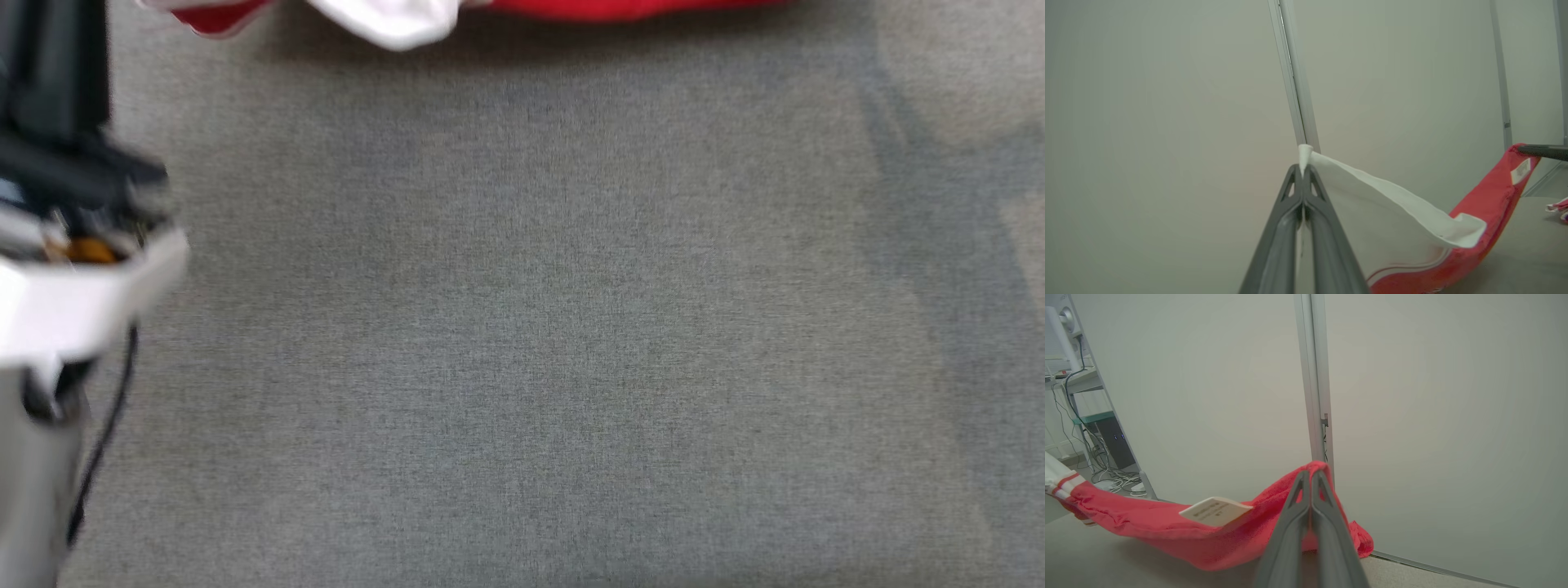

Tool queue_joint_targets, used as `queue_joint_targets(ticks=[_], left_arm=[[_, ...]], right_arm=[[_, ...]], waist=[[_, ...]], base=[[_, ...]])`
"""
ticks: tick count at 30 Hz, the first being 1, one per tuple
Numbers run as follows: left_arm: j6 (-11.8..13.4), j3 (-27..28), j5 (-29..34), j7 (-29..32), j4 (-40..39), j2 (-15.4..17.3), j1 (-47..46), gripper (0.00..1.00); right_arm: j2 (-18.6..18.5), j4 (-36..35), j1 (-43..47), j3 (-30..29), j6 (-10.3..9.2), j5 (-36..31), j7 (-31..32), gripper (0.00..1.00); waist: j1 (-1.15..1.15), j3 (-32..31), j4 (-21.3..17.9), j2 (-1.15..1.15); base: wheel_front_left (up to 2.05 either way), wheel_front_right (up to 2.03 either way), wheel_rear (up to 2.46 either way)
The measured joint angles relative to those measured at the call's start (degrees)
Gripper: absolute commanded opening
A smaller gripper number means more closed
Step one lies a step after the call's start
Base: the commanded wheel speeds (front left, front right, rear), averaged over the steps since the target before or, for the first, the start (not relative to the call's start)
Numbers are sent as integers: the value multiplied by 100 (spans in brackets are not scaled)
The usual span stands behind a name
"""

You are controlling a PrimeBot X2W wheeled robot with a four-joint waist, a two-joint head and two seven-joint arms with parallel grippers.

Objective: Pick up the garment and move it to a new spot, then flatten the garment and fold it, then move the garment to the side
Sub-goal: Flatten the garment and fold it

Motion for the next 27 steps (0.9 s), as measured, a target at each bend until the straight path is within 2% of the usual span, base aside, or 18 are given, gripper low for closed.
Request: queue_joint_targets(ticks=[6, 12, 20, 27], left_arm=[[0, -46, -219, 0, -452, 154, 2252, 0], [0, -464, -541, 130, -655, 368, 3801, 0], [1, -851, -1003, 806, -1106, 582, 4824, 0], [151, -988, -1405, 1373, -1701, 664, 5320, 0]], right_arm=[[-280, -421, 1837, -83, -1, 579, 0, 0], [-587, -552, 3218, -112, -1, 1033, 0, 0], [-677, -730, 4337, -417, -1, 1083, 0, 0], [-712, -802, 5089, -740, -1, 1039, 0, 0]], waist=[[0, -626, 42, 0], [0, -1174, 79, 0], [0, -1539, -3, 0], [0, -1729, -34, 0]], base=[[0, 0, 0], [0, 0, 0], [0, 0, 0], [0, 0, 0]])
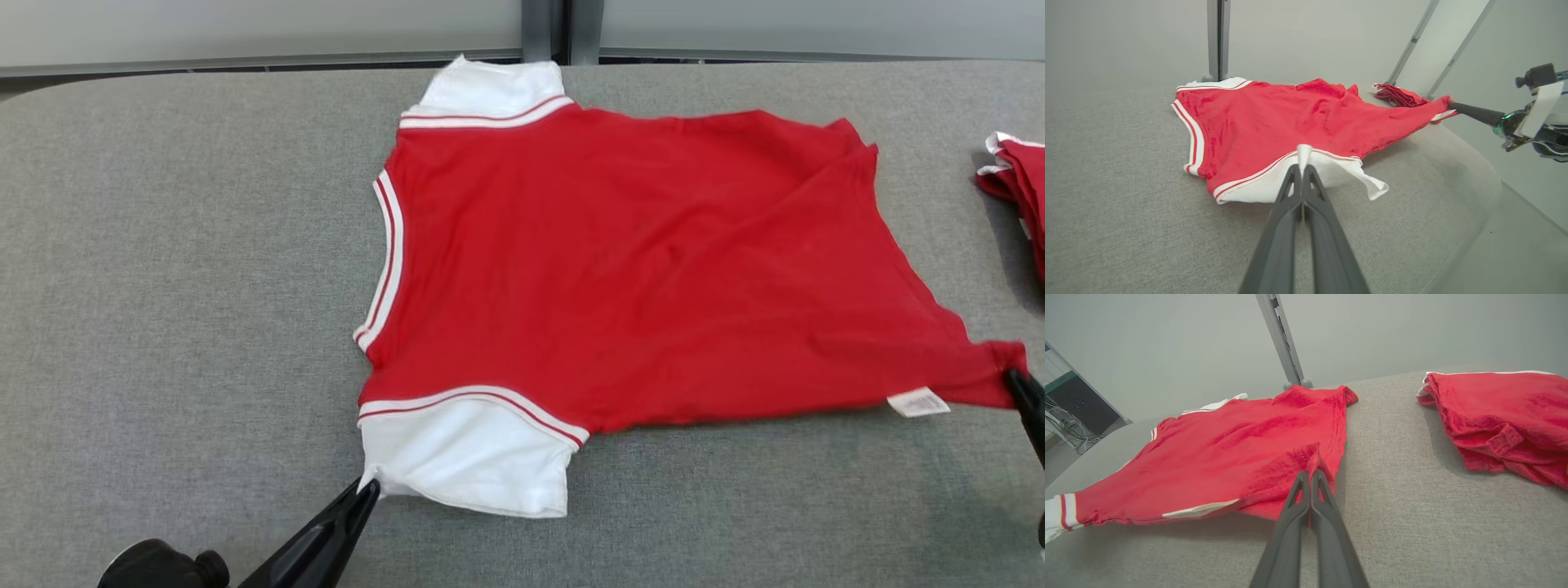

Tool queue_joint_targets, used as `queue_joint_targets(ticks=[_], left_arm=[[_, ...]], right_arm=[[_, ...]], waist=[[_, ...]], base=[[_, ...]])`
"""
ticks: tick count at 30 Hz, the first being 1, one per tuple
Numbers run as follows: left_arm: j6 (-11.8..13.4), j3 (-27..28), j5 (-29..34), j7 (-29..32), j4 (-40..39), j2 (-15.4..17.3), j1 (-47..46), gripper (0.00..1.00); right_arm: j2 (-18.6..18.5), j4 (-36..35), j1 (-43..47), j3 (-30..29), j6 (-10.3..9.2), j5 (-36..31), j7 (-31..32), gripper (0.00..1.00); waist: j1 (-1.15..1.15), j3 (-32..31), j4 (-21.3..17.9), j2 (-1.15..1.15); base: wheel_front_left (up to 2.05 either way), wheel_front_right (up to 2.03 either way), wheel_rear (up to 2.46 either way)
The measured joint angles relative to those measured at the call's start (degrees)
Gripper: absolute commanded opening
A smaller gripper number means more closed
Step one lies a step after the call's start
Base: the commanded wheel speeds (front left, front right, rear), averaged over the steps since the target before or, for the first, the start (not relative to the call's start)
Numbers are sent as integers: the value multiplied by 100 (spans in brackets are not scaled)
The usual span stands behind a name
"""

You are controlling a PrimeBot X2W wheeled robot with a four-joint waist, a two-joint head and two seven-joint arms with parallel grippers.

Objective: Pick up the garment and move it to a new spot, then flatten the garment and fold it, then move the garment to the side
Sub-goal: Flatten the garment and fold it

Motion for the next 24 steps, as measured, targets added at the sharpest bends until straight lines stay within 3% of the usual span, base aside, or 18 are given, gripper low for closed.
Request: queue_joint_targets(ticks=[6, 9, 18, 24], left_arm=[[207, 153, -249, 220, -382, -21, -20, 0], [245, 232, -358, 176, -215, -218, -407, 0], [15, 38, -497, 70, 1332, -680, -2358, 0], [-96, -162, -338, -275, 2203, -753, -3444, 0]], right_arm=[[-97, -20, 350, -112, 0, -268, 0, 0], [51, 105, 88, 30, 0, -371, 19, 0], [542, 849, -1173, 327, 0, -254, 13, 0], [598, 1132, -1759, 293, 0, -379, 1, 0]], waist=[[0, 20, -33, 0], [0, 95, -68, 0], [0, 436, 42, 0], [0, 771, 82, 0]], base=[[0, 0, 0], [0, 0, 0], [0, 0, 0], [0, 0, 0]])
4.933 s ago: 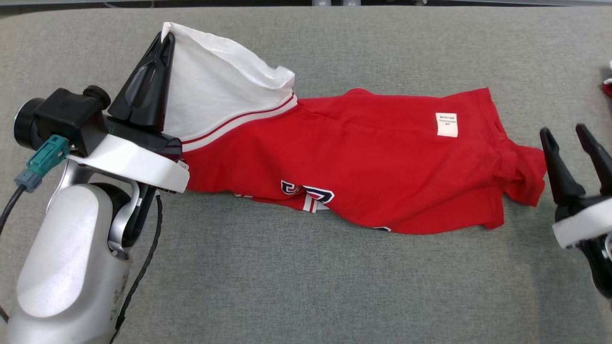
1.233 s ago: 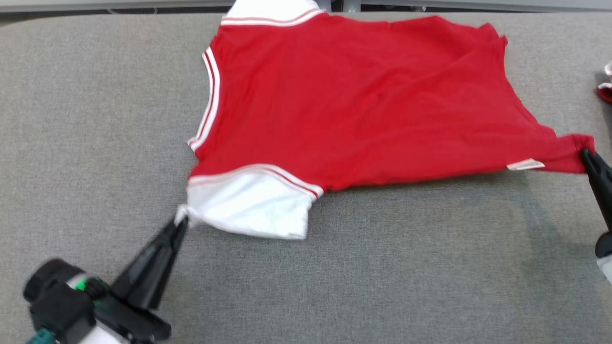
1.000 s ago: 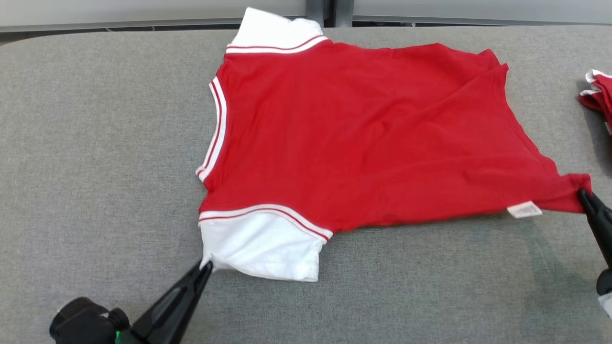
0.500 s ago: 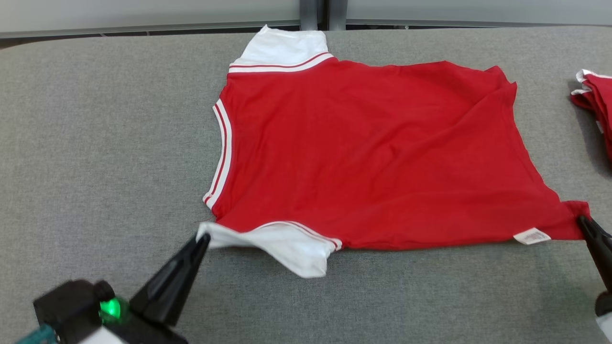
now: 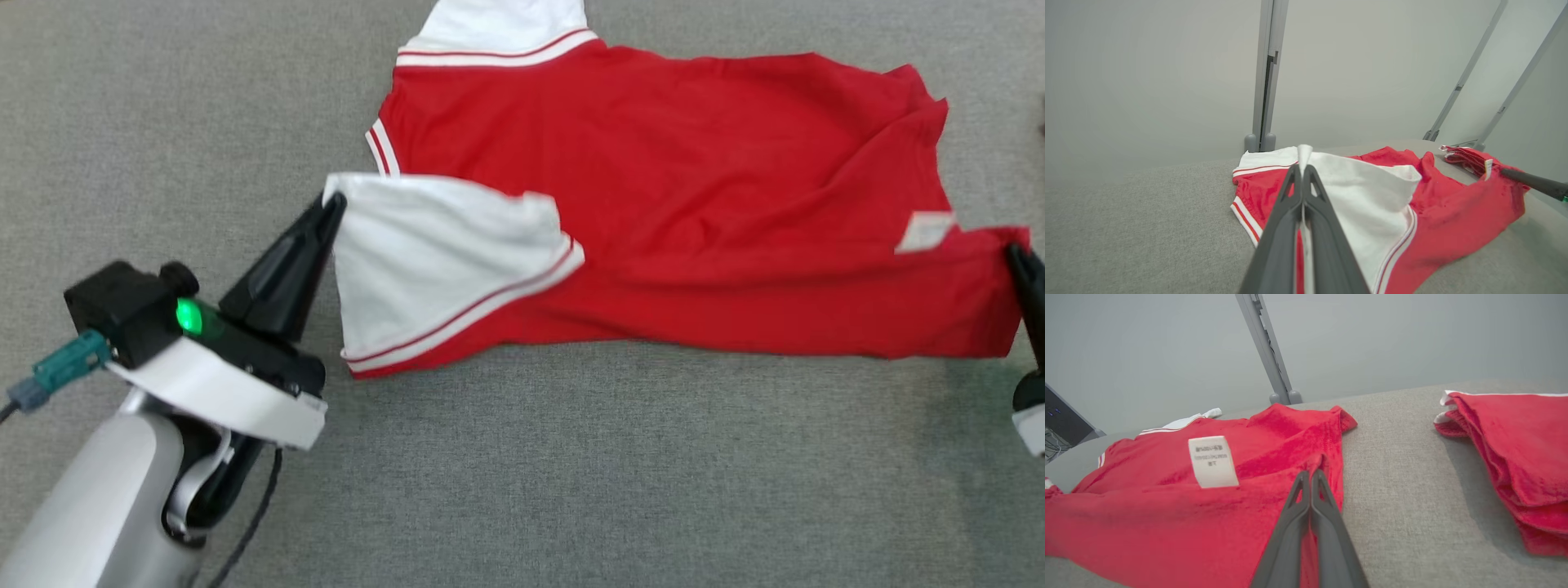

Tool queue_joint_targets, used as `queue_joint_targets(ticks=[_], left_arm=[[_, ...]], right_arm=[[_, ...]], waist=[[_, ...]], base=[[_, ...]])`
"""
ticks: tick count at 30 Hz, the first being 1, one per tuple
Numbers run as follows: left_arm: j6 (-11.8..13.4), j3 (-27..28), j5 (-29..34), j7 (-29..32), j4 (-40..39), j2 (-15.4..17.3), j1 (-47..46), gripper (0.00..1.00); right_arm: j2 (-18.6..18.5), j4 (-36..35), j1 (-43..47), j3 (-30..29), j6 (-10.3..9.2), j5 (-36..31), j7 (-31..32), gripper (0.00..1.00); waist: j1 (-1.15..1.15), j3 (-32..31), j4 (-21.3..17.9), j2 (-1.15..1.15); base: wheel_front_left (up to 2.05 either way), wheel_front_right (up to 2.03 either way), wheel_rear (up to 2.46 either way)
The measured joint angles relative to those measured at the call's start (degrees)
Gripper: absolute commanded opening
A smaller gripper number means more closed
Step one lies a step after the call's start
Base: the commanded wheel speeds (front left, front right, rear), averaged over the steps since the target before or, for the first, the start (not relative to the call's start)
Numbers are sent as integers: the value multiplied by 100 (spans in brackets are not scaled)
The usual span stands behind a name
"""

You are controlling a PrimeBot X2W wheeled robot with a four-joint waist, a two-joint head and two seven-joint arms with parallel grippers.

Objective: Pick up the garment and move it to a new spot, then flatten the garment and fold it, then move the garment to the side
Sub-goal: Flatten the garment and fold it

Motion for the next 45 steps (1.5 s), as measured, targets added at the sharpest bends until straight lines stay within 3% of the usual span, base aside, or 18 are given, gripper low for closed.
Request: queue_joint_targets(ticks=[5, 6, 7, 8, 14, 20, 27, 34, 37, 45], left_arm=[[-21, -175, 160, -253, 693, 2, -598, 4], [-21, -216, 160, -282, 833, -3, -673, 33], [-23, -260, 153, -320, 956, -23, -737, 67], [-36, -288, 142, -360, 1076, -44, -789, 100], [-5, -392, 288, -655, 1359, -45, -847, 100], [476, -319, 127, -706, 1209, -152, 170, 100], [833, -453, -265, -237, 1278, -436, 870, 100], [895, -657, -321, 167, 1283, -532, 832, 98], [895, -688, -349, 231, 1232, -525, 820, 0], [861, -686, -416, 256, 1161, -470, 827, 0]], right_arm=[[92, 201, -349, 37, 0, -153, 0, 0], [118, 247, -397, 68, 0, -177, 0, 24], [146, 316, -447, 86, 0, -198, -1, 94], [188, 381, -484, 70, 0, -235, 0, 100], [437, 430, -456, -444, 0, -598, -1, 100], [861, 44, 515, -1252, -2, -1065, -3, 100], [1239, -91, 1153, -1284, -2, -1140, -3, 100], [1302, -26, 1073, -1055, -2, -1106, -3, 100], [1304, 65, 912, -964, -2, -1073, -3, 100], [1332, 679, 455, -524, -2, -298, -3, 100]], waist=[[0, 242, -28, 0], [0, 274, -40, 0], [0, 300, -52, 0], [0, 318, -65, 0], [0, 279, -110, 0], [0, 37, -122, 0], [0, -116, -79, 0], [0, -80, -64, 0], [0, -59, -50, 0], [0, -37, 19, 0]], base=[[0, 0, 0], [0, 0, 0], [0, 0, 0], [0, 0, 0], [0, 0, 0], [0, 0, 0], [0, 0, 0], [0, 0, 0], [0, 0, 0], [0, 0, 0]])
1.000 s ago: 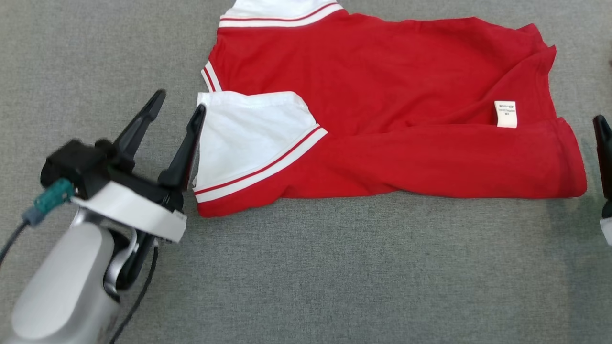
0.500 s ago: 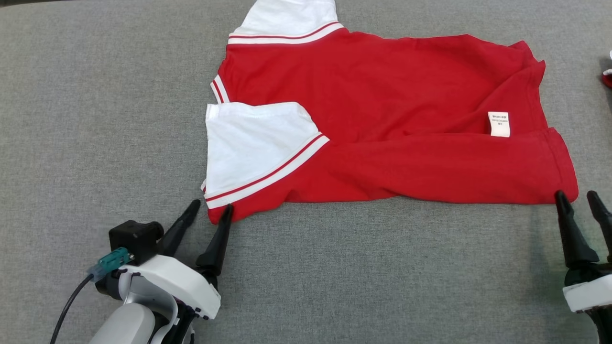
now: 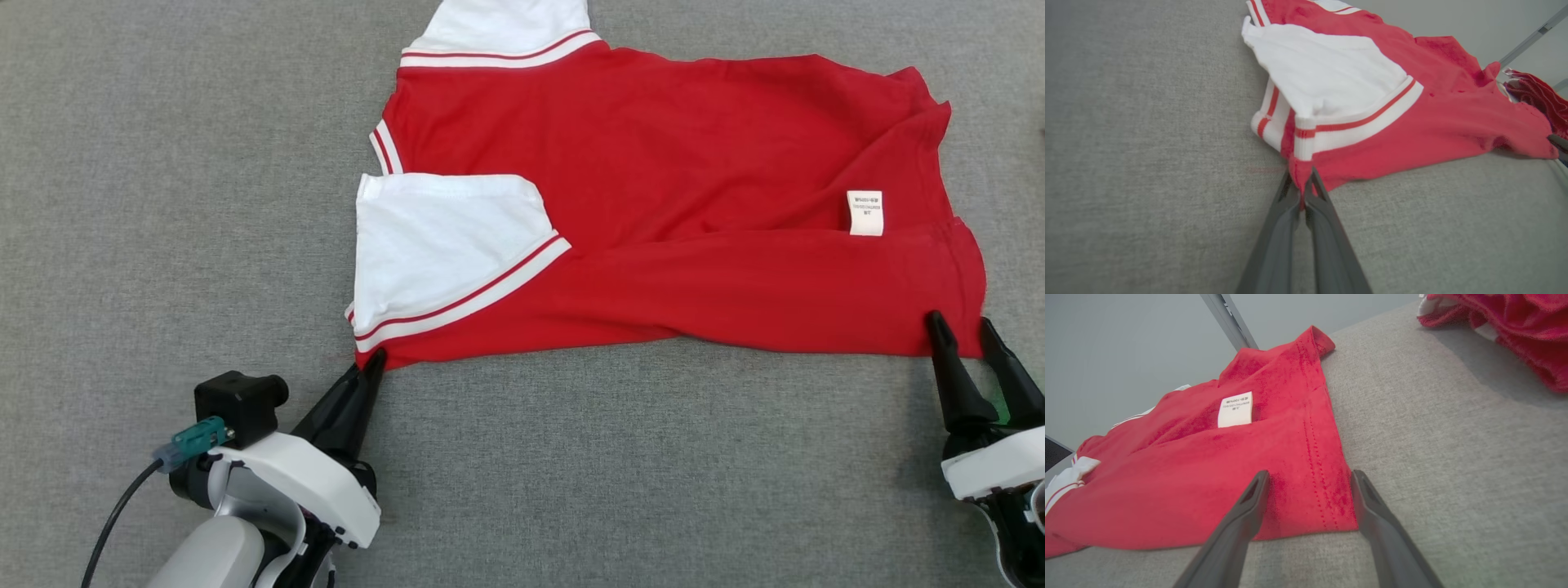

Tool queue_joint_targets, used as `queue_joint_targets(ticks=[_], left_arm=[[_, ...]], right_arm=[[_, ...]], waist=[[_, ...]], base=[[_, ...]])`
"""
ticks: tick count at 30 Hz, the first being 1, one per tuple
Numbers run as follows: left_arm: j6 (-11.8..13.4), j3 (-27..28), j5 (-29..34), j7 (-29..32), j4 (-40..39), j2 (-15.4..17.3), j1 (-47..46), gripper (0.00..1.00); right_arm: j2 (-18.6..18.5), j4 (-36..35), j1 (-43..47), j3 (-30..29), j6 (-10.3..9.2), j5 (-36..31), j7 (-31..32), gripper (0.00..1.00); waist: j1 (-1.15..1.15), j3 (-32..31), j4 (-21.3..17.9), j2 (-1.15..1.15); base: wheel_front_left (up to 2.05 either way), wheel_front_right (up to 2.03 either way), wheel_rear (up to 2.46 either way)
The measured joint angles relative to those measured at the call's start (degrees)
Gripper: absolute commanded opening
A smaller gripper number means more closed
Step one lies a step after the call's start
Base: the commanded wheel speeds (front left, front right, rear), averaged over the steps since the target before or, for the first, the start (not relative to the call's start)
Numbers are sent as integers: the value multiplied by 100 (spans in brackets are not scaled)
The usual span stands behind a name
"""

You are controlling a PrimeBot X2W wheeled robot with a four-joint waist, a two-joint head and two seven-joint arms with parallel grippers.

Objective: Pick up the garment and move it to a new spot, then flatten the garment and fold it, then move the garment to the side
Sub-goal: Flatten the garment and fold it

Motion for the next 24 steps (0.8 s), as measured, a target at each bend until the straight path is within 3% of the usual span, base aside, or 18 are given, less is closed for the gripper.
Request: queue_joint_targets(ticks=[9, 10, 11, 15, 24], left_arm=[[3, 53, 1, 0, -27, 116, -47, 0], [3, 53, 1, 0, -26, 119, -48, 0], [2, 47, 1, 1, -16, 123, -47, 0], [-19, -13, -5, 34, -27, 134, -33, 0], [-12, -159, -102, 305, -871, 532, 767, 0]], right_arm=[[-183, 590, -355, 469, -2, 291, -36, 100], [-221, 598, -361, 598, -4, 331, -47, 39], [-253, 591, -376, 724, -4, 377, -49, 0], [-393, 495, -381, 1029, -3, 642, -37, 0], [-1113, -109, 567, 759, 4, 659, -14, 0]], waist=[[0, 10, 78, 0], [0, 0, 79, 0], [0, -16, 78, 0], [0, -103, 81, 0], [0, -357, 55, 0]], base=[[0, 0, 0], [0, 0, 0], [0, 0, 0], [0, 0, 0], [0, 0, 0]])
